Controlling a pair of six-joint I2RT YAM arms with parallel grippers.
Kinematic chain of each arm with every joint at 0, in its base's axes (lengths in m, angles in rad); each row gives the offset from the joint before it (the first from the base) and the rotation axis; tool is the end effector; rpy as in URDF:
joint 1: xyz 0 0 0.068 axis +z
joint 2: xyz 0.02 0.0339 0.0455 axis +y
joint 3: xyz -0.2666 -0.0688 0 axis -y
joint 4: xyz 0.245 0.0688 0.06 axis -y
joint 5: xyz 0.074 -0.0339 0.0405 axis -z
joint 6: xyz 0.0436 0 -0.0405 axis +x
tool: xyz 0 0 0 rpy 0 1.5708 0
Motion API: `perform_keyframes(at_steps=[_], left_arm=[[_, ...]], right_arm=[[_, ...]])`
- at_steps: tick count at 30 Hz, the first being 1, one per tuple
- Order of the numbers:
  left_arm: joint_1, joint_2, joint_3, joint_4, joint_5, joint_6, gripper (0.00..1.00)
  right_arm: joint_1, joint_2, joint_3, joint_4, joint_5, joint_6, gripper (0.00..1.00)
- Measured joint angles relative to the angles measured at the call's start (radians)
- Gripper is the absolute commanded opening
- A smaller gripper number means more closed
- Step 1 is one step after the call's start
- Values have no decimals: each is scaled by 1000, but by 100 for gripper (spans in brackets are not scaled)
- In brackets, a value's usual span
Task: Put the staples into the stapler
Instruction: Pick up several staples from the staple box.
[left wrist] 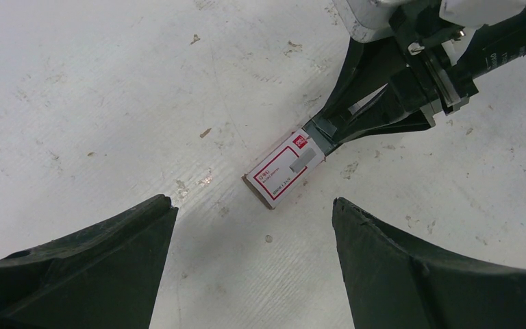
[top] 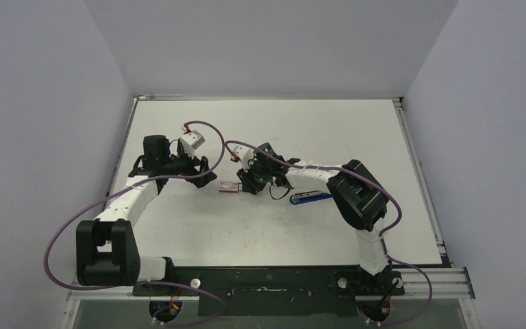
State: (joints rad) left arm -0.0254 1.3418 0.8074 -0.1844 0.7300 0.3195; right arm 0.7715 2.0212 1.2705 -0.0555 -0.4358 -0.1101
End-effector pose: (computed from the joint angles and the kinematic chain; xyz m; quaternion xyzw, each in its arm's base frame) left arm 0.2802 -0.0362 0.2299 0.2913 0.8127 -0.2650 0.4295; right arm 0.2988 0.3163 0.1483 -0.4594 0.7849 0.3080 0.2794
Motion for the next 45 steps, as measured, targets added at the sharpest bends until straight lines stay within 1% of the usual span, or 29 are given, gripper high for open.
perform_keyframes(at_steps=[7,11,14,26,33,45], left_arm=[[0,0,0,0,0,2,83],[0,0,0,0,0,2,83],[0,0,0,0,0,3,83],[0,0,0,0,0,3,84],[0,0,0,-2,0,3,83],[0,4,0,-5,0,6,84]], right_arm=[[7,-4,-6,5,21,-36,20],[11,-4,-6,6,30,-40,13],[14,-6,-6,5,39,-40,10],[15,-18,-6,-10,102,-34,5],[16,-28,-11,-11,126,-27,5],[16,-92,-18,-13,127,-38,5]])
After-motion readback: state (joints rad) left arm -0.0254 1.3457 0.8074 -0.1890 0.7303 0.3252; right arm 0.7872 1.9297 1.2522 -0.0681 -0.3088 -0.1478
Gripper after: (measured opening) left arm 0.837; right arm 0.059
